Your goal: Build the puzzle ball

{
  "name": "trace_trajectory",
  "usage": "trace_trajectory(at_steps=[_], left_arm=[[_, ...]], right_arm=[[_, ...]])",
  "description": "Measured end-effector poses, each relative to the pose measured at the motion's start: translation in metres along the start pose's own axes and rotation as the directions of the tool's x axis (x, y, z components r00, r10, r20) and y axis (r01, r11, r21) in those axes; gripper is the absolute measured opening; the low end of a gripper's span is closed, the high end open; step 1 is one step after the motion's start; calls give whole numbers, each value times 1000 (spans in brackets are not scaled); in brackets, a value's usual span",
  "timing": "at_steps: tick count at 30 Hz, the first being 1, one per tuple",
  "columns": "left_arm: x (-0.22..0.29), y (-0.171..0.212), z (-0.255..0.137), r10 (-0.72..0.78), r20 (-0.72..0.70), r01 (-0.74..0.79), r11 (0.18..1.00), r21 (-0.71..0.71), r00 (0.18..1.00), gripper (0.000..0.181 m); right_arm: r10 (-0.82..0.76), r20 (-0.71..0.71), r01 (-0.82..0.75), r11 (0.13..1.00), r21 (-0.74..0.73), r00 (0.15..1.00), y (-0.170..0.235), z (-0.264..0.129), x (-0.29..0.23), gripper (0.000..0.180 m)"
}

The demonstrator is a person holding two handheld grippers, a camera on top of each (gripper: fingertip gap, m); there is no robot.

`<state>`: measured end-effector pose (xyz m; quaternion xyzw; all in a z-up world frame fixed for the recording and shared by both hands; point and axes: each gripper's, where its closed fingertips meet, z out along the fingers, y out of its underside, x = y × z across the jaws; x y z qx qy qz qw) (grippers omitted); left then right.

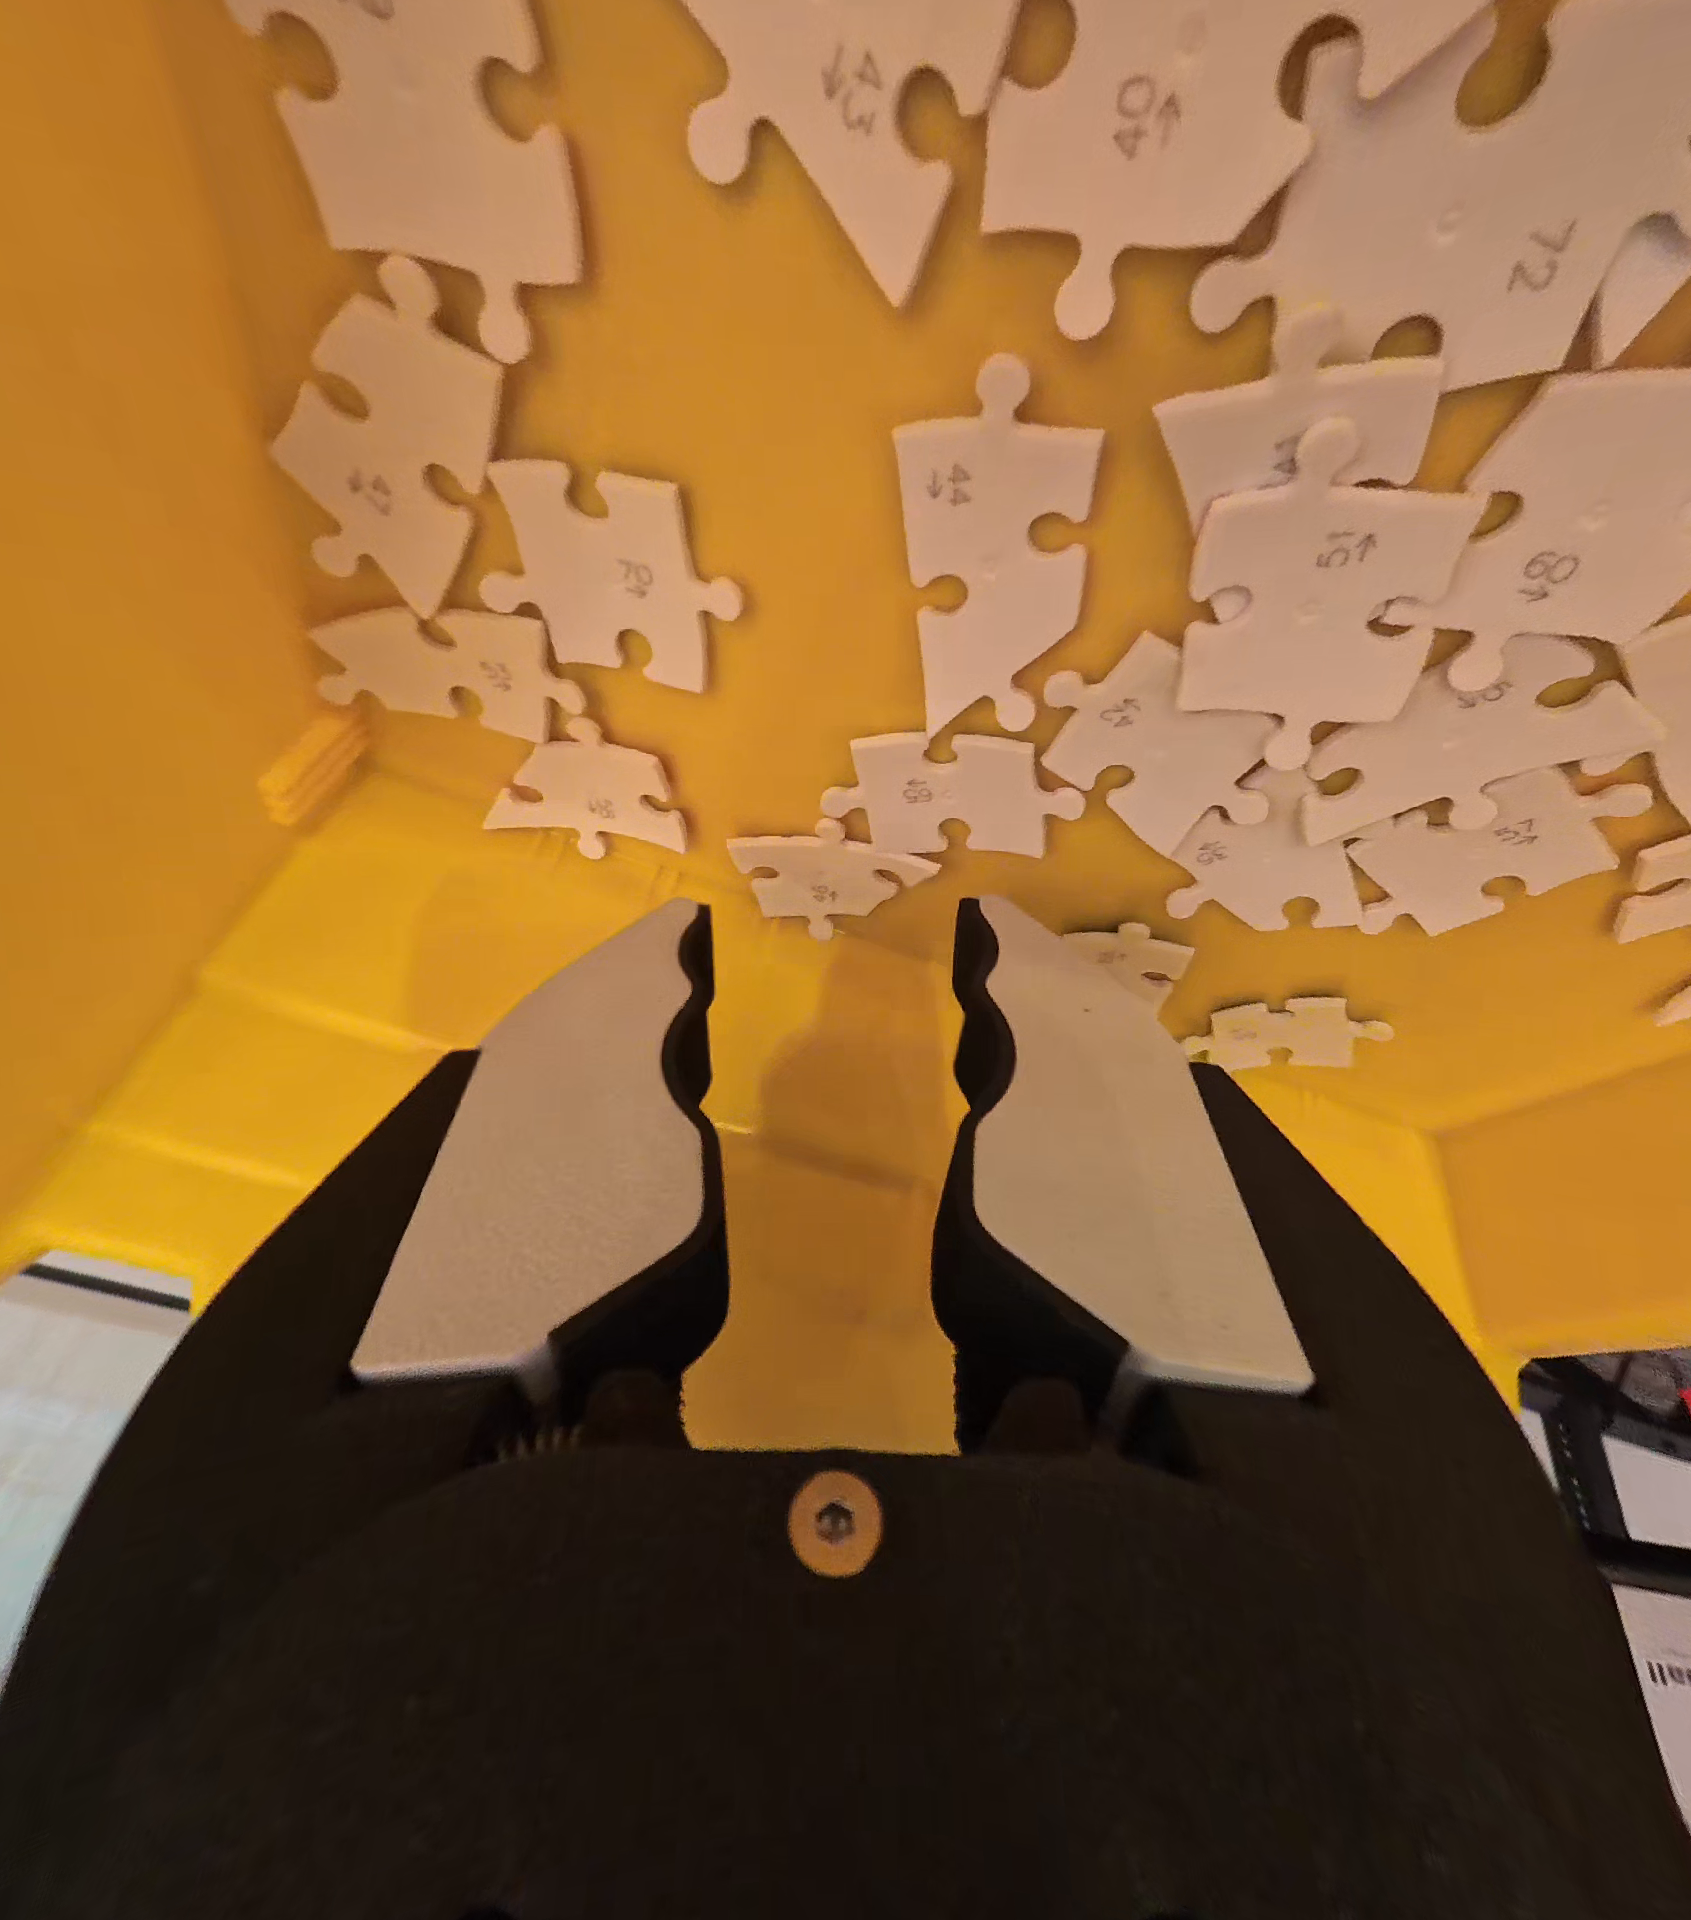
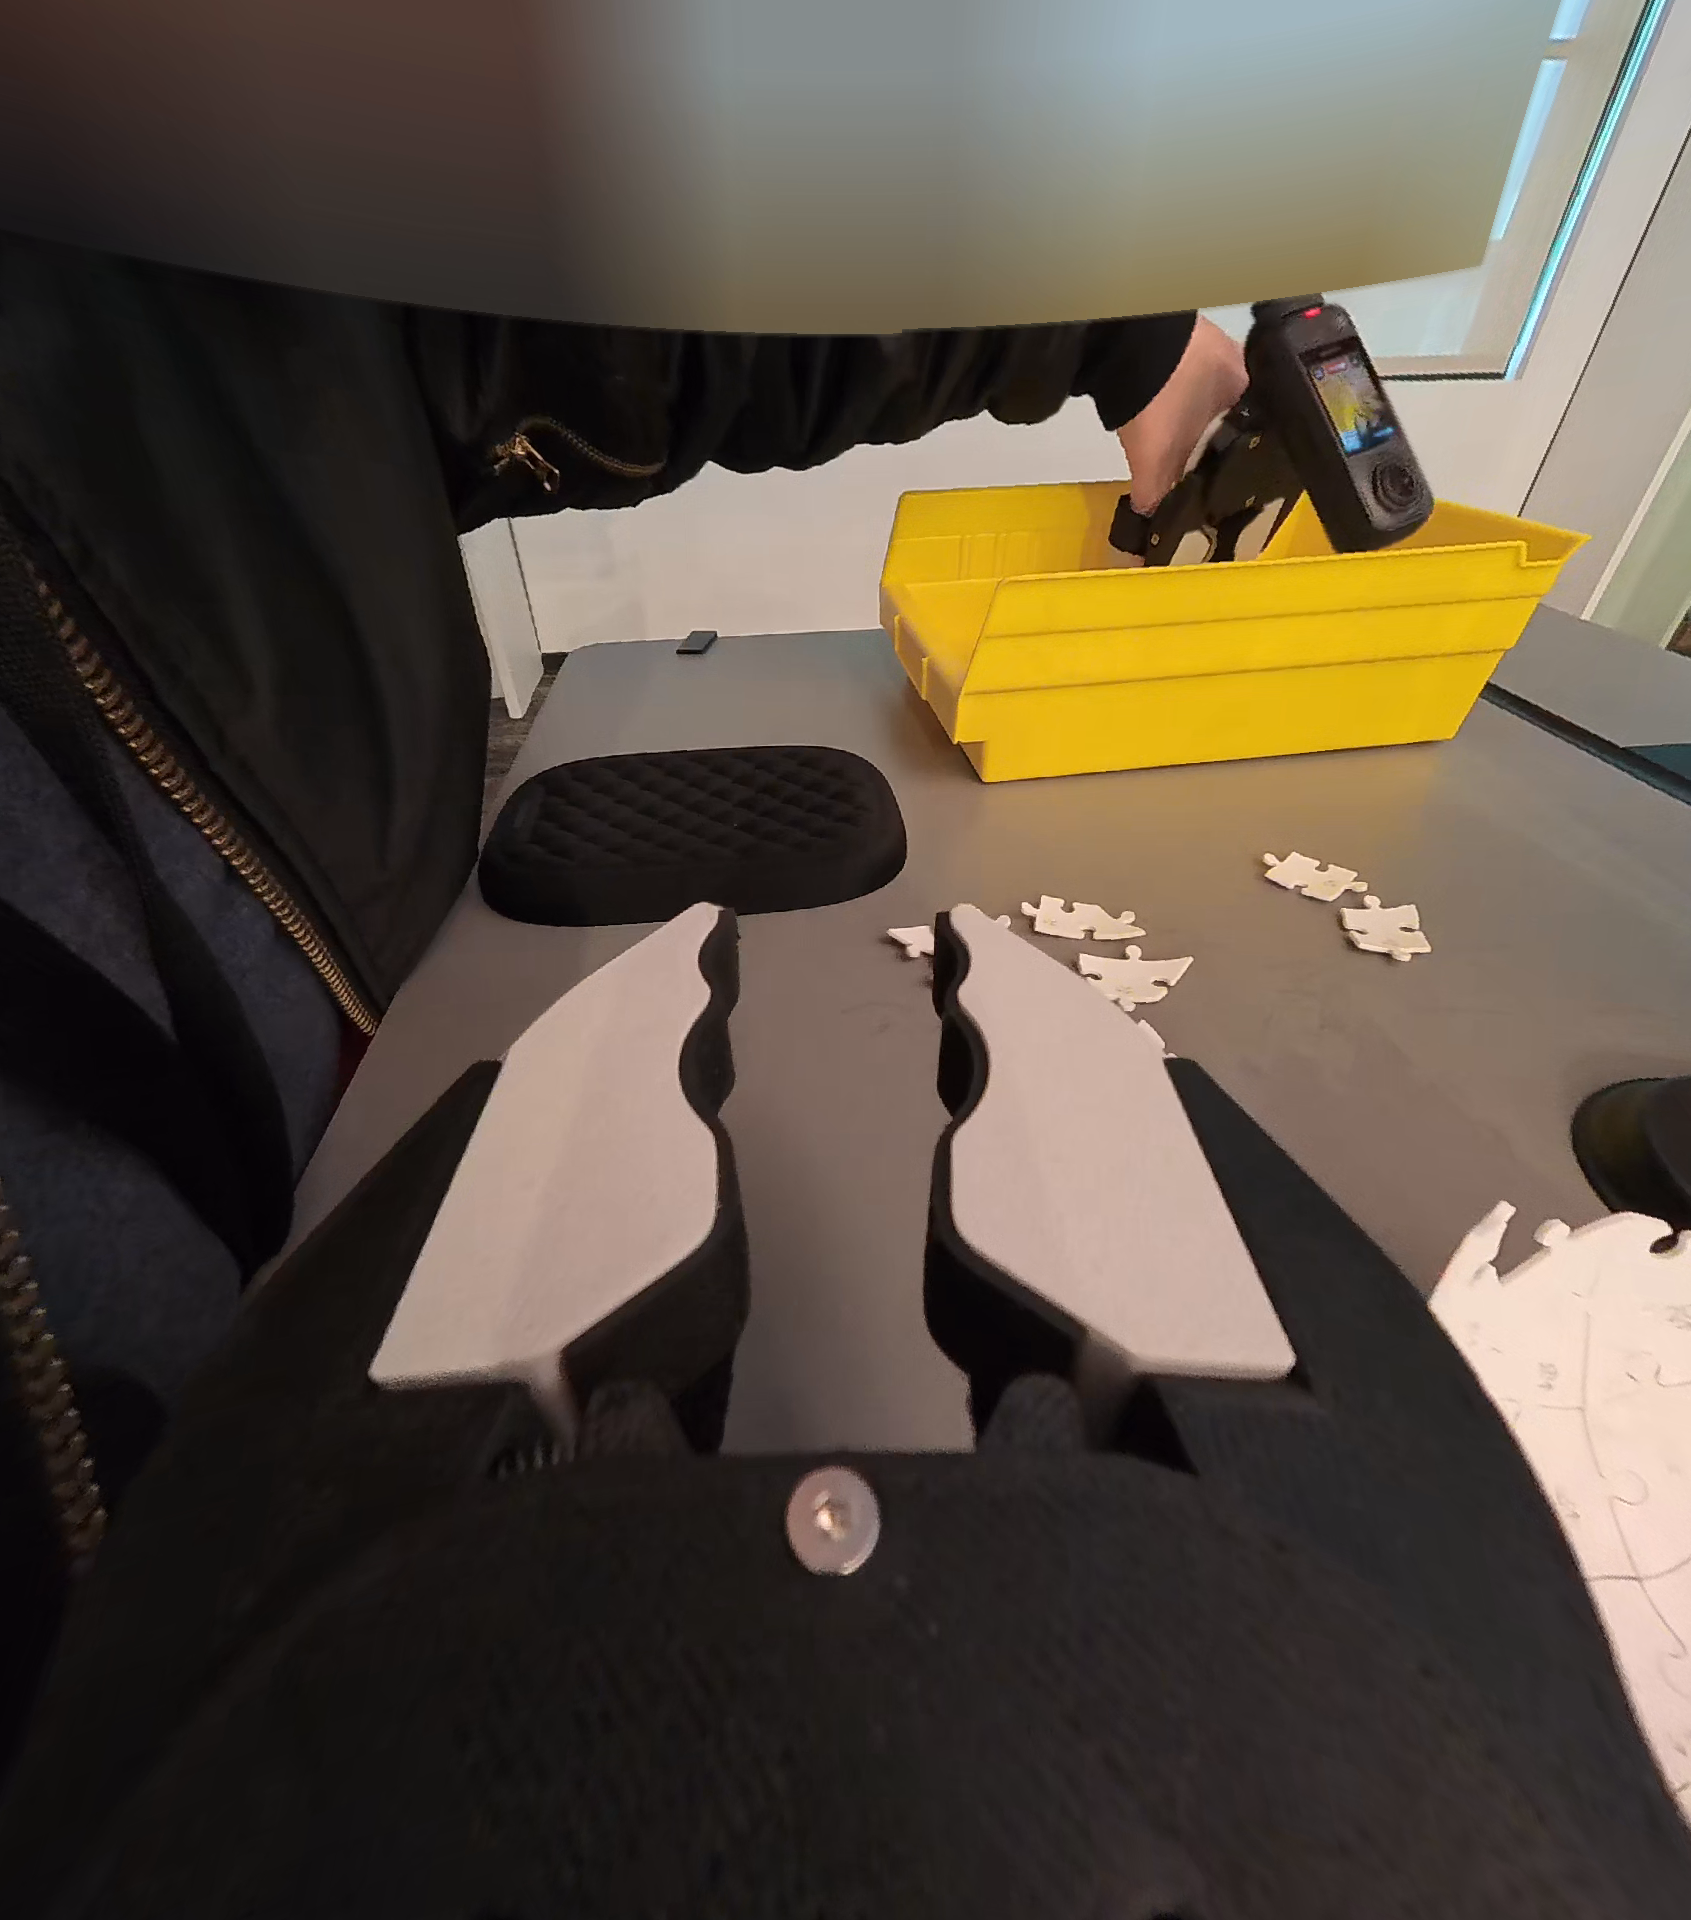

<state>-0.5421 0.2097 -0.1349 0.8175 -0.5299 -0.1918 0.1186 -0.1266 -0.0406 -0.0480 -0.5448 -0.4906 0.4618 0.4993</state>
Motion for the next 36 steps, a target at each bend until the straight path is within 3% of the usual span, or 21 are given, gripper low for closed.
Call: trace_trajectory(at_steps=[11,14,23,27,36], left_arm=[[1,-3,10,-6,-63,6,1000,-9,998,35],[6,-5,10,-22,-95,22,1000,-2,995,8],[0,-1,-2,-80,-91,83,996,32,993,9],[-12,1,-15,-94,-72,99,993,62,993,20],[-5,-1,8,24,-78,-28,998,-56,997,45]], right_arm=[[6,22,-5,1000,-16,1000,3,1,-3,37],[5,24,-5,1000,-14,1000,3,1,-3,37],[10,32,-10,1000,-15,999,3,2,-4,37],[12,38,-11,1000,-21,999,4,3,-5,37],[20,45,-19,1000,-21,999,5,2,-5,37]])
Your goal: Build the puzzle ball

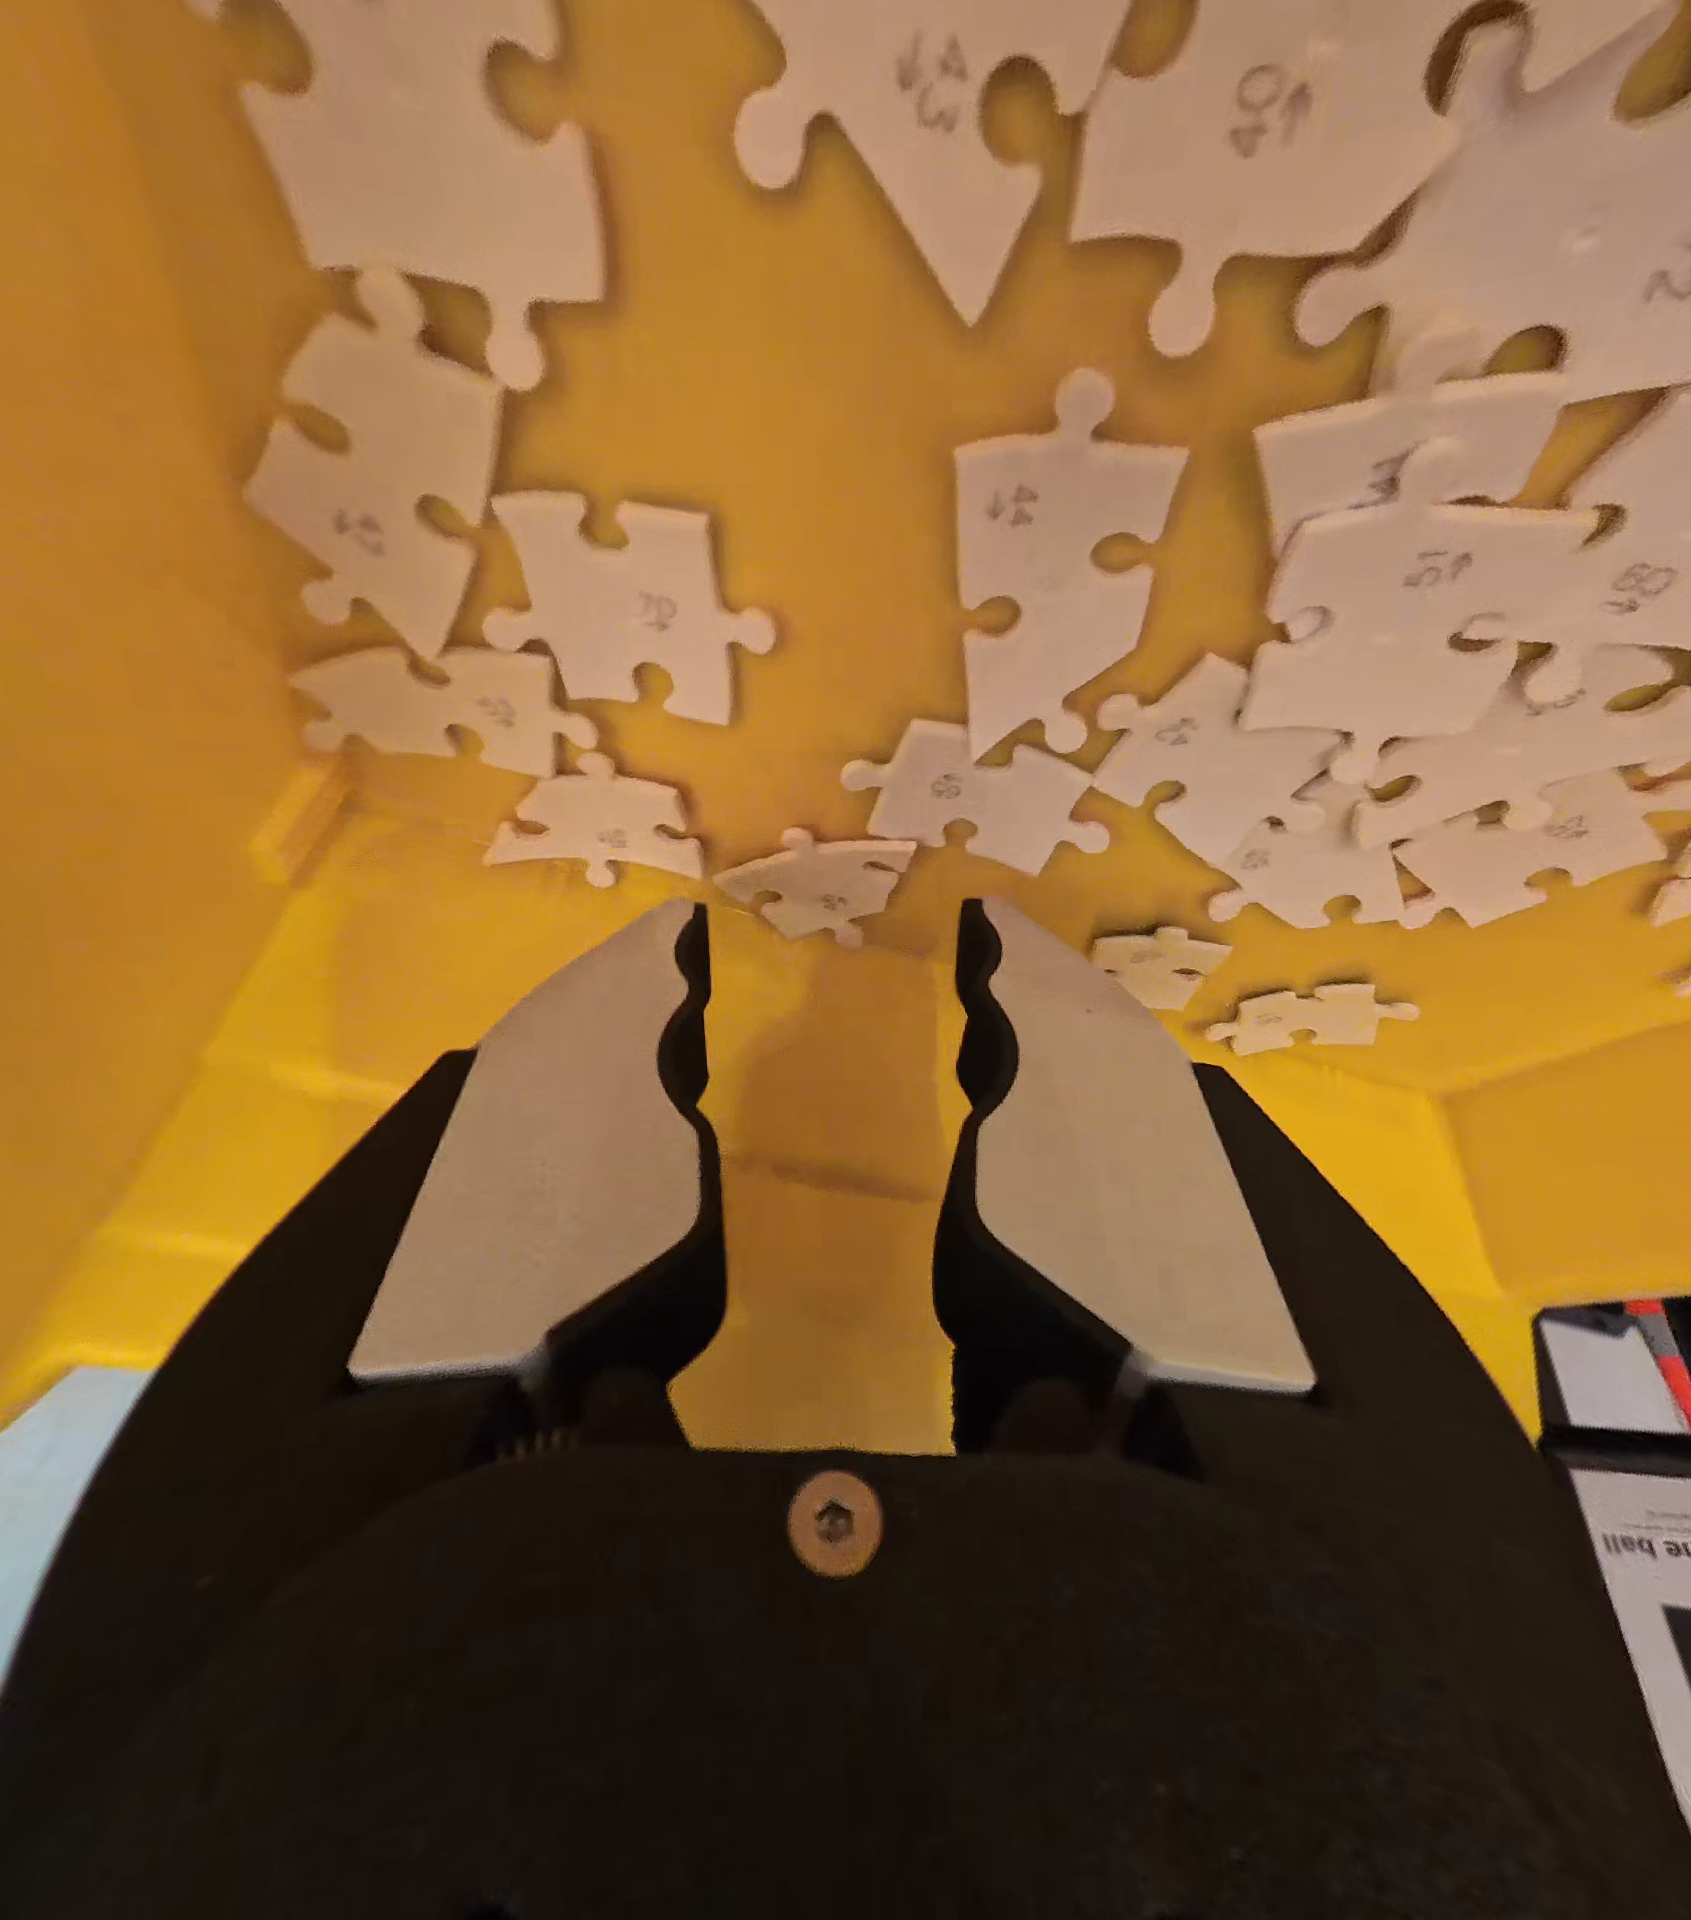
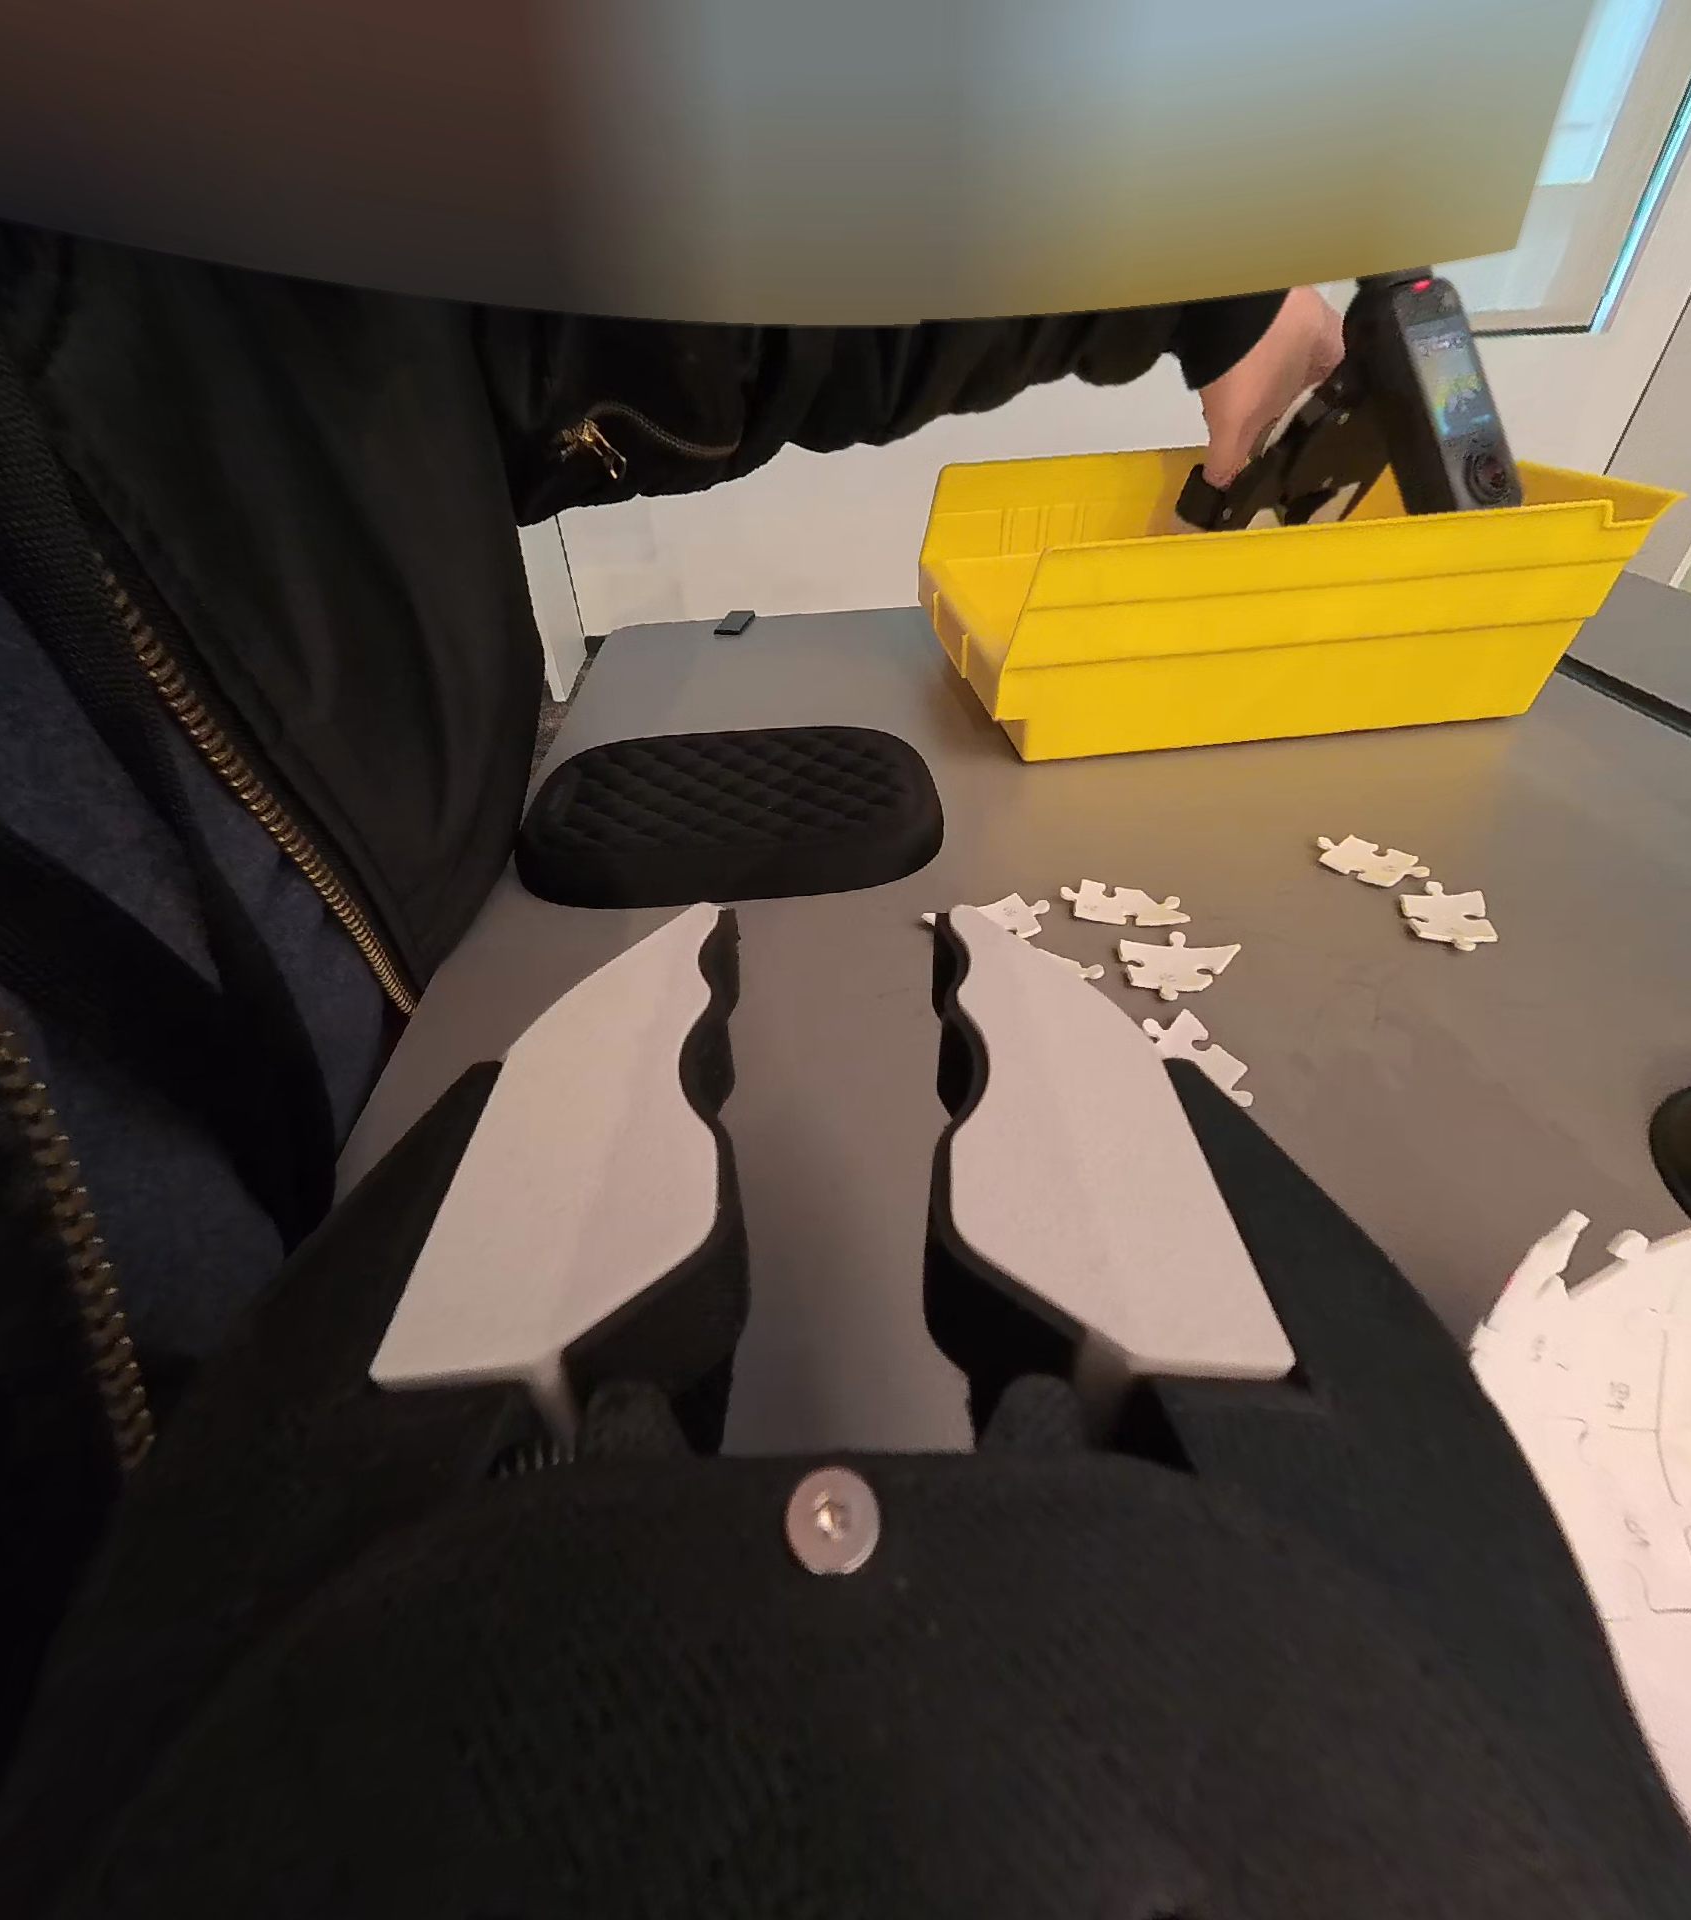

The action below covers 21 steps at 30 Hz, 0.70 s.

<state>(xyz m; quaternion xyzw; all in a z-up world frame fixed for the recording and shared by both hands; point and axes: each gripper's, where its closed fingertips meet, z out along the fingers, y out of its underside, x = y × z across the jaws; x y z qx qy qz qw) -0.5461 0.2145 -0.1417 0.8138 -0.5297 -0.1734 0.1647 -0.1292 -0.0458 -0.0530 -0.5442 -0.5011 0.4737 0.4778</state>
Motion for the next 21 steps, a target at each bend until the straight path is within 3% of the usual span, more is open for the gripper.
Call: trace_trajectory(at_steps=[4,9,14,21], left_arm=[[2,1,5,25,-18,-26,999,-30,1000,44],[4,1,6,27,-59,-29,999,-30,998,22],[5,-2,4,-5,-75,5,1000,8,997,11],[8,1,-6,-41,-63,44,998,45,997,4]], right_arm=[[1,7,-1,1000,-9,1000,2,1,-1,37],[2,15,-2,1000,-15,1000,3,1,-2,37],[5,22,-5,1000,-15,1000,3,1,-3,37],[1,34,0,1000,-17,999,2,2,-6,37]])
